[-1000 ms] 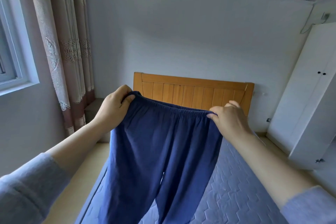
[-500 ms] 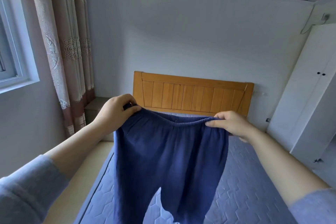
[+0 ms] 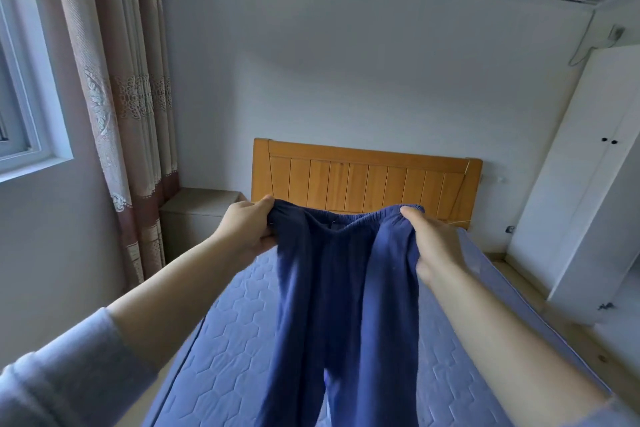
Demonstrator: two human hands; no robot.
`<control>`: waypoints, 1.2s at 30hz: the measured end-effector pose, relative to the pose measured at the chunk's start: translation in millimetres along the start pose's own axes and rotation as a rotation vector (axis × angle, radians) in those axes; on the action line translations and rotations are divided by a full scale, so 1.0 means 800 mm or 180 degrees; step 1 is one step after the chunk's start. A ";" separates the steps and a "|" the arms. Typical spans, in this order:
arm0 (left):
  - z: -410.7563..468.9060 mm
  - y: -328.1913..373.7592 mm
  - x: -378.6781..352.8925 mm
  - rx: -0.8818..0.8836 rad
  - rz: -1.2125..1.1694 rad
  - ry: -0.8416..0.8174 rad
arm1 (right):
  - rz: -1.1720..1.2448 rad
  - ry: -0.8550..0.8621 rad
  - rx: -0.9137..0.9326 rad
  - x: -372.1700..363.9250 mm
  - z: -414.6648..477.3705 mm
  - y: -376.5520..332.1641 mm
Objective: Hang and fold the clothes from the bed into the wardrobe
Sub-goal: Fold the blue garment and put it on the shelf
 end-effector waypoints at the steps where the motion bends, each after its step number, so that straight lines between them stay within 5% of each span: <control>1: -0.009 0.000 -0.011 -0.0046 -0.0145 -0.0085 | 0.0050 -0.0082 0.0042 -0.006 -0.013 0.004; 7: -0.056 -0.002 -0.050 -0.0725 0.0700 -0.0585 | -0.0260 -0.0860 0.0490 -0.050 -0.081 0.029; 14: -0.074 0.006 -0.051 -0.0929 0.0755 -0.0822 | -0.0918 -0.1504 0.0902 -0.058 -0.101 0.028; 20: -0.071 0.002 -0.048 -0.0864 0.0672 -0.1081 | -0.1439 -0.1454 0.1620 -0.060 -0.109 0.011; 27: -0.072 0.005 -0.046 -0.0863 0.0775 -0.1362 | -0.1562 -0.1560 0.1504 -0.066 -0.107 0.012; 36: -0.061 0.021 -0.032 -0.1223 0.0993 -0.1393 | -0.1462 -0.2513 0.0731 -0.069 -0.100 0.023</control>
Point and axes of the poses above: each hand's wrist, its own z-axis towards the middle knuckle, its own x-axis out of the back of the hand, y = z × x, the point moved 6 cm from there along z, towards the middle knuckle, and after that the axes turned 13 degrees about -x, right-handed, at the moved point
